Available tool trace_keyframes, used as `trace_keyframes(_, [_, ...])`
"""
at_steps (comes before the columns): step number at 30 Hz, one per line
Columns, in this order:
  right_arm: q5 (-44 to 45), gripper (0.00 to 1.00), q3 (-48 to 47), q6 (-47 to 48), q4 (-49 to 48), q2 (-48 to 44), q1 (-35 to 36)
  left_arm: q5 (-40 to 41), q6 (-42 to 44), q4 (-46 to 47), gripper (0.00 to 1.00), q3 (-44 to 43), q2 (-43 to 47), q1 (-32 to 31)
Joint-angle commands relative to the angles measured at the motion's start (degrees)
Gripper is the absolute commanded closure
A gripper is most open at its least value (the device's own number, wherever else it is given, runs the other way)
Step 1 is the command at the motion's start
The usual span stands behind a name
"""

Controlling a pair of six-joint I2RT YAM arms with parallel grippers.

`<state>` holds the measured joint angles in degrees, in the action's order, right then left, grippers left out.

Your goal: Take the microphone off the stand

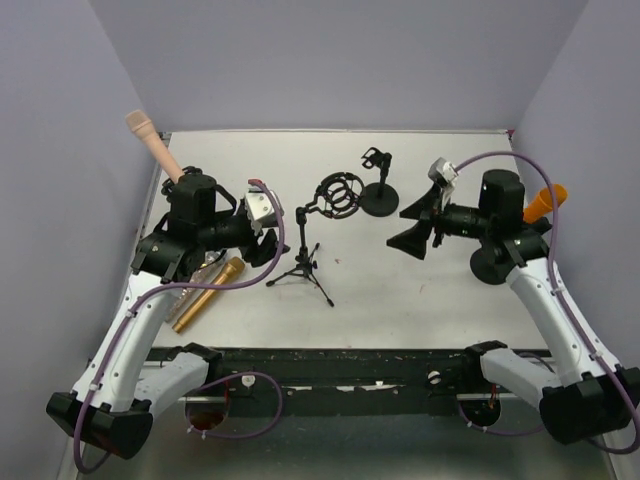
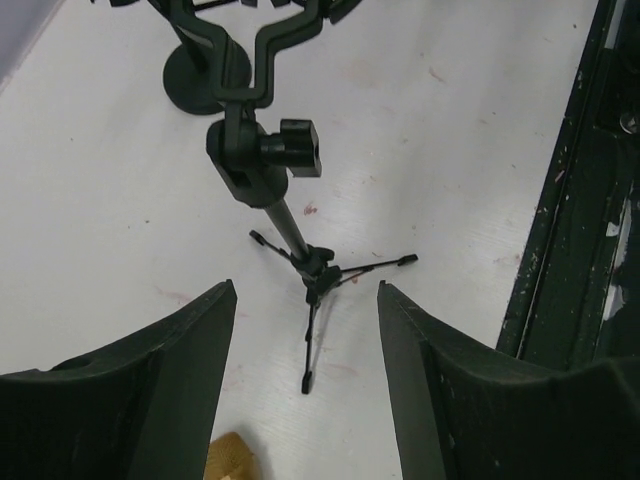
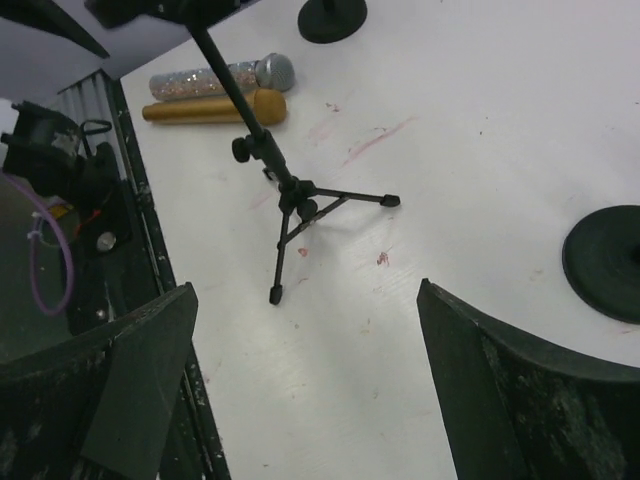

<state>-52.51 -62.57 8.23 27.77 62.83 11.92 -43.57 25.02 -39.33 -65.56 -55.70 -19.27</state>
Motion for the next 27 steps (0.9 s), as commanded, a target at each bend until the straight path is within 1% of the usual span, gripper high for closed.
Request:
trace_keyframes(1, [-2.3,0.04,17.1,-9.9,-38.9,-5.9,0.5,0.2,3.5,-10.6,0.34,0.3,1.5,-0.2])
trace_keyframes(2, [-0.4,0.05,21.6,-14.2,-47.5,-6.2,1.2,0.1,3.1,-11.8,0.34,0.6,1.7,-0.2])
trace_keyframes(3, [2.1,0.06,24.1,-14.2,-50.7,-5.7,2.8,0.2,1.5,-12.0,0.35,1.0,2.0,-0.2])
trace_keyframes(5, [2.9,0.09,26.0,-11.2,-52.6,-2.7,8.0,0.9,-0.8,-11.4,0.36,2.5,3.7,-0.2])
trace_keyframes(7, [4.3,0.09,27.5,-12.3,-57.4,0.2,12.2,2.7,-1.1,-9.8,0.36,4.9,6.4,-0.2])
trace_keyframes(10, [7.0,0.10,26.5,-12.9,-63.2,5.6,16.6,6.2,-0.5,-9.4,0.35,6.3,9.5,-0.2])
trace_keyframes(12, [8.7,0.11,25.2,-14.5,-67.7,9.1,17.7,8.5,0.8,-11.1,0.34,6.3,11.0,-0.2])
trace_keyframes(14, [10.8,0.13,23.6,-15.2,-71.7,12.3,18.8,12.2,0.4,-10.8,0.33,7.3,12.8,-0.2])
trace_keyframes(16, [10.2,0.14,22.1,-14.6,-73.4,14.3,21.1,15.0,-0.4,-9.5,0.32,8.9,15.3,-0.2])
trace_keyframes(18, [9.2,0.15,21.2,-12.7,-73.8,15.7,23.7,14.1,-0.6,-9.4,0.30,9.7,17.2,-0.1])
trace_keyframes(20, [13.0,0.16,20.7,-13.8,-74.6,17.4,25.5,11.2,-2.0,-9.7,0.30,9.2,18.3,-0.2])
trace_keyframes(22, [17.6,0.16,19.9,-15.5,-75.8,18.9,26.9,10.5,-5.4,-9.5,0.30,8.5,18.3,-0.1])
trace_keyframes(25, [18.4,0.15,18.7,-15.8,-77.6,20.3,29.0,8.6,-6.2,-10.0,0.30,8.4,19.0,2.6])
trace_keyframes(27, [19.4,0.15,17.9,-15.2,-78.7,21.0,29.8,9.3,-6.5,-10.0,0.30,8.4,19.1,4.2])
